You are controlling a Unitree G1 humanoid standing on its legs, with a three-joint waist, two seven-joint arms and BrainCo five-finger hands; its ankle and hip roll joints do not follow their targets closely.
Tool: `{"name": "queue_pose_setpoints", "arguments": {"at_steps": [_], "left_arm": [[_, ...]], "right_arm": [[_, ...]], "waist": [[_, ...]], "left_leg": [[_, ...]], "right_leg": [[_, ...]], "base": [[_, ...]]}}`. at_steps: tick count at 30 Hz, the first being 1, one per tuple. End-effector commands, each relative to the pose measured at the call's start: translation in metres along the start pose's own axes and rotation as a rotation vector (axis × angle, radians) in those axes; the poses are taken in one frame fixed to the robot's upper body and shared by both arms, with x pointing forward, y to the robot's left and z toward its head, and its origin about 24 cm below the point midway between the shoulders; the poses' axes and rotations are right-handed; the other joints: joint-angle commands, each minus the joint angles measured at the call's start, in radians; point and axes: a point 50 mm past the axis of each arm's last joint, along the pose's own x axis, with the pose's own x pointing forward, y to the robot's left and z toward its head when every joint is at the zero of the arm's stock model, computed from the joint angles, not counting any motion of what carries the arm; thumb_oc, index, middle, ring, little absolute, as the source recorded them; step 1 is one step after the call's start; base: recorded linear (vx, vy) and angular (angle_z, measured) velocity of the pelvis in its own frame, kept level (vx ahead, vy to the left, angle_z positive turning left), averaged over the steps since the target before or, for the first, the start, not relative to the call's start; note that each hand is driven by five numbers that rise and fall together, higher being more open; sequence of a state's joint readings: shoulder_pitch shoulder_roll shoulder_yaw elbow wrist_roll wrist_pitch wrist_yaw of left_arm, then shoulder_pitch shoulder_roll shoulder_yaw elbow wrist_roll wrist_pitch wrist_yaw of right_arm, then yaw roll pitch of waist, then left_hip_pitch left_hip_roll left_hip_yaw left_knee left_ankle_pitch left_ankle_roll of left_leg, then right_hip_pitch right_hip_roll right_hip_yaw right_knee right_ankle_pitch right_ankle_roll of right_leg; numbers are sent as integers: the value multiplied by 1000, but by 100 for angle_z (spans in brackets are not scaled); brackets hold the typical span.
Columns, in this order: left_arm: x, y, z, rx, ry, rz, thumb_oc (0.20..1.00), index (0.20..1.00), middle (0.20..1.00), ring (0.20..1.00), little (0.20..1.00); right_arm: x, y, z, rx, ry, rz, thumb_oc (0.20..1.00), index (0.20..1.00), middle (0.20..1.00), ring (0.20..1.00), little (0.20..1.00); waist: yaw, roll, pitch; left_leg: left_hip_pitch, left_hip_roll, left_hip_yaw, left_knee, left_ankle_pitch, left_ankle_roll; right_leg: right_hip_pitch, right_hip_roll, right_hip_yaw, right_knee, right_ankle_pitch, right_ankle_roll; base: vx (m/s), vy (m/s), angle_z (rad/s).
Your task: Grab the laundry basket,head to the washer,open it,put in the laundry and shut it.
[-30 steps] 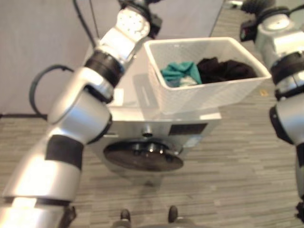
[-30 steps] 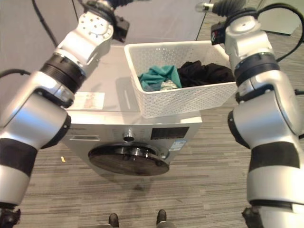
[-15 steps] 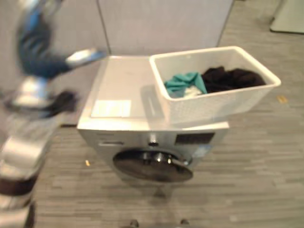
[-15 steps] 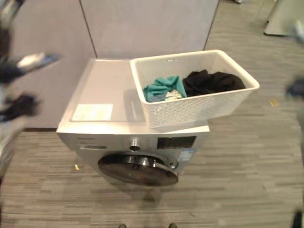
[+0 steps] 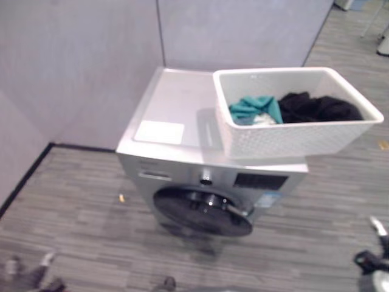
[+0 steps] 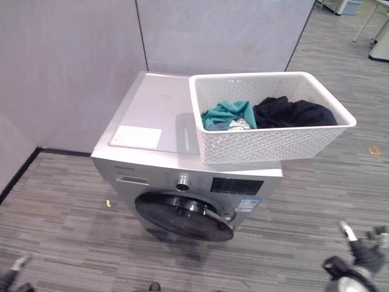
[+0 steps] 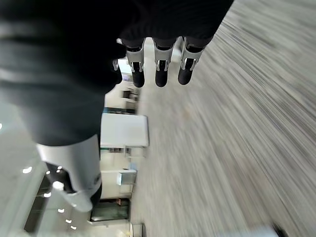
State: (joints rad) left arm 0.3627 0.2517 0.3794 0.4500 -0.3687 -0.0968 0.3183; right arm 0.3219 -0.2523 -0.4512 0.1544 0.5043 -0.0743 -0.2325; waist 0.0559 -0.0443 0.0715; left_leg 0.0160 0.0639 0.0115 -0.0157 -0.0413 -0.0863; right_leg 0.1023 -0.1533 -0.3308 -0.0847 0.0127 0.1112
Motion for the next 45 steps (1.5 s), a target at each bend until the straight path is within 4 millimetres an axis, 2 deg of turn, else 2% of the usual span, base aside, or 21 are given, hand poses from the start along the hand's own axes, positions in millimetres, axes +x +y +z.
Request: {"name": "queue_pose_setpoints", "arguments": {"at_steps": [1,2,4,5,9,10,18,22,24,25,26,27,28,29,30,32,33,38,41,42,45], "left_arm": [[9,-44,32,-196,-86,-137,1000,1000,1000,1000,1000],[10,-44,33,-198,-87,-137,1000,1000,1000,1000,1000],[5,-71,24,-203,-50,-215,1000,1000,1000,1000,1000],[5,-71,25,-203,-51,-214,1000,1000,1000,1000,1000],[2,-87,11,-161,11,-266,1000,1000,1000,1000,1000],[2,-90,11,-130,12,-282,1000,1000,1000,1000,1000],[2,-83,0,-45,32,-279,1000,1000,1000,1000,1000],[1,-72,-10,-25,64,-238,1000,1000,1000,1000,1000],[1,-67,-15,-18,75,-223,1000,1000,1000,1000,1000],[0,-62,-19,-5,85,-206,1000,1000,1000,1000,1000],[0,-62,-19,-5,85,-208,1000,1000,1000,1000,1000],[1,-59,-22,5,98,-199,1000,1000,1000,1000,1000],[1,-59,-22,5,97,-200,1000,1000,1000,1000,1000],[0,-58,-25,2,113,-194,1000,1000,1000,1000,1000],[0,-57,-26,4,117,-188,1000,1000,1000,1000,1000],[0,-62,-23,5,107,-199,1000,1000,1000,1000,1000],[-1,-67,-22,11,108,-217,1000,1000,1000,1000,1000],[-2,-75,-15,18,72,-262,1000,1000,1000,1000,1000],[0,-76,-8,29,40,-279,1000,1000,1000,1000,1000],[3,-74,-5,40,28,-285,1000,1000,1000,1000,1000],[3,-71,-4,52,19,-292,1000,1000,1000,1000,1000]], "right_arm": [[4,39,1,127,-21,154,1000,1000,1000,1000,1000],[5,39,2,129,-23,155,1000,1000,1000,1000,1000],[-4,65,-23,109,75,264,1000,1000,1000,1000,1000],[-3,65,-23,110,75,265,1000,1000,1000,1000,1000],[-10,82,-50,40,196,332,1000,1000,1000,1000,1000],[-10,92,-55,0,226,376,1000,1000,1000,1000,1000],[-10,94,-56,-76,210,384,1000,1000,1000,1000,1000],[-1,75,-27,-47,72,271,1000,1000,1000,1000,1000],[5,54,-8,-90,-24,172,1000,1000,1000,1000,1000],[11,31,9,-111,-104,39,1000,1000,1000,1000,1000],[11,31,9,-111,-105,37,1000,1000,1000,1000,1000],[13,13,18,-121,-146,-59,1000,1000,1000,1000,1000],[13,13,18,-121,-146,-61,1000,1000,1000,1000,1000],[13,-11,33,-165,-212,-204,1000,1000,1000,1000,1000],[14,-21,41,-184,-246,-280,1000,1000,1000,1000,1000],[16,-23,65,-183,-351,-372,1000,1000,1000,1000,1000],[19,-16,72,-172,-383,-368,1000,1000,1000,1000,1000],[34,-2,88,-212,-420,-323,1000,1000,1000,1000,1000],[52,8,98,-217,-410,-273,1000,1000,1000,1000,1000],[65,10,110,-215,-403,-253,1000,1000,1000,1000,1000],[77,9,125,-257,-408,-246,1000,1000,1000,1000,1000]], "waist": [[-20,10,23],[-21,10,23],[-25,5,31],[-25,5,31],[-21,0,40],[-17,-1,45],[-10,5,56],[-25,7,53],[-37,9,49],[-50,11,47],[-49,10,45],[-60,11,43],[-58,11,42],[-68,11,36],[-71,13,34],[-70,12,25],[-68,10,22],[-48,8,23],[-28,3,24],[-15,2,27],[-3,7,33]], "left_leg": [[5,77,54,-4,-5,7],[3,77,53,-5,-3,8],[1,77,54,-14,4,8],[2,77,54,-15,5,8],[-3,73,57,-32,16,10],[-7,71,55,-38,20,10],[-15,62,45,-37,19,15],[0,63,56,-42,13,16],[11,64,64,-48,10,17],[25,68,72,-50,2,17],[20,66,72,-50,6,19],[30,69,77,-51,-1,18],[26,68,78,-51,3,19],[37,71,81,-54,-6,19],[42,73,83,-56,-9,21],[40,71,86,-59,-7,25],[42,71,87,-61,-9,26],[45,68,91,-61,-12,28],[43,65,87,-60,-11,28],[40,62,82,-59,-8,26],[34,60,76,-55,-7,24]], "right_leg": [[15,-36,5,20,-81,13],[13,-36,4,20,-81,13],[8,-35,8,18,-78,15],[8,-35,8,18,-78,15],[-2,-34,9,12,-73,18],[-5,-36,8,10,-70,18],[-1,-42,-6,12,-75,19],[5,-41,1,13,-77,21],[5,-39,9,14,-77,23],[7,-37,18,17,-81,25],[2,-38,18,17,-77,25],[4,-35,26,19,-81,27],[1,-36,27,19,-77,27],[2,-33,34,20,-82,29],[0,-32,42,22,-82,29],[-9,-32,52,19,-76,30],[-10,-31,55,17,-74,32],[-9,-35,57,9,-67,35],[-5,-37,53,6,-64,36],[-4,-39,50,5,-64,36],[-1,-41,42,4,-66,36]], "base": [[-42,-16,11],[-32,-18,12],[-15,-9,9],[-16,-7,4],[0,0,0],[0,0,0],[10,11,9],[8,7,0],[28,16,-5],[15,15,-8],[30,14,-15],[0,13,-22],[45,10,-19],[29,12,-13],[28,15,-22],[2,12,-27],[13,4,-14],[3,-1,-8],[1,-12,0],[1,-30,0],[2,-27,7]]}}
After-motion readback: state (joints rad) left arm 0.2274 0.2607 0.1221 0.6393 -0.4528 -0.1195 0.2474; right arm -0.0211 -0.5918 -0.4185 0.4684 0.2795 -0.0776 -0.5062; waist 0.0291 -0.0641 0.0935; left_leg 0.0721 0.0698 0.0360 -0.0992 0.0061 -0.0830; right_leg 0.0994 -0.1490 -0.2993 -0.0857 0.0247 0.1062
